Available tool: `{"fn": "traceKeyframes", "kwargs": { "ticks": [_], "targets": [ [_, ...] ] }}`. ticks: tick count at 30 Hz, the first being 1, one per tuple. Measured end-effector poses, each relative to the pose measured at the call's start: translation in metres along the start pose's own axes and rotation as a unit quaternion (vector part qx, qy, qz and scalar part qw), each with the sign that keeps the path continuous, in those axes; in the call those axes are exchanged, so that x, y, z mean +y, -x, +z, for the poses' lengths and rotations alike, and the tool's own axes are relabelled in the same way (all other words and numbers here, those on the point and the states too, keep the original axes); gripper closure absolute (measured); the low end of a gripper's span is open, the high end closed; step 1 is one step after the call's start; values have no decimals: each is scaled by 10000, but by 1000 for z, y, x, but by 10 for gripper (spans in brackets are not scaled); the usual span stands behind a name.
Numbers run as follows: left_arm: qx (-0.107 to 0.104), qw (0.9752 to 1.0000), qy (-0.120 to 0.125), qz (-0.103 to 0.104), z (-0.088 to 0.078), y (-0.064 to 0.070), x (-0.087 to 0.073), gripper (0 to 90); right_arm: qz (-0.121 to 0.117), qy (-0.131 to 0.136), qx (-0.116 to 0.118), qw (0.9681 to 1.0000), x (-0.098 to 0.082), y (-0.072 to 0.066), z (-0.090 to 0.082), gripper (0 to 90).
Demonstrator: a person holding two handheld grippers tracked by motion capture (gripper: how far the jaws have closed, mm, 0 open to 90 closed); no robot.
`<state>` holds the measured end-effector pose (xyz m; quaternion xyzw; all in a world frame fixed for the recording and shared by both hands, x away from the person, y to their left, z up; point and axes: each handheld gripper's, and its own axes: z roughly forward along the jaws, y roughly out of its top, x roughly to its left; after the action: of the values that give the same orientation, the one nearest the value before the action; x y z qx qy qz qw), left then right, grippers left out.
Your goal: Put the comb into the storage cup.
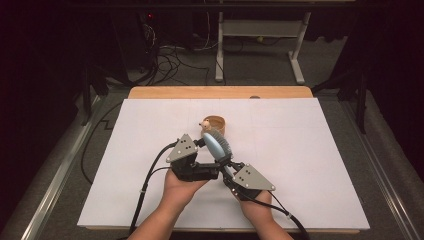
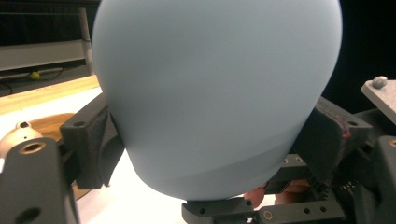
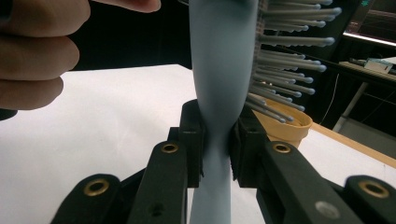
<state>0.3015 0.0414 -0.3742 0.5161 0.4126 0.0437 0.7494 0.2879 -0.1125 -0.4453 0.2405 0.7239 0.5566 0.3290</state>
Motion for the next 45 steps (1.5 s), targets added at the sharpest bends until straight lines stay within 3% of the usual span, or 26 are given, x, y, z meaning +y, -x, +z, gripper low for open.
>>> {"fn": "traceKeyframes", "kwargs": {
  "ticks": [12,26,45],
  "targets": [
    [9,10000,-28,0,0,0,0,204,22,-21,20,10000,-1,0,1,778],
    [5,9999,-39,156,-1,3,0,205,109,37,109,9999,1,1,0,758],
    [9,9997,13,225,-3,4,5,206,321,-66,348,9989,1,3,2,488]
  ]
}}
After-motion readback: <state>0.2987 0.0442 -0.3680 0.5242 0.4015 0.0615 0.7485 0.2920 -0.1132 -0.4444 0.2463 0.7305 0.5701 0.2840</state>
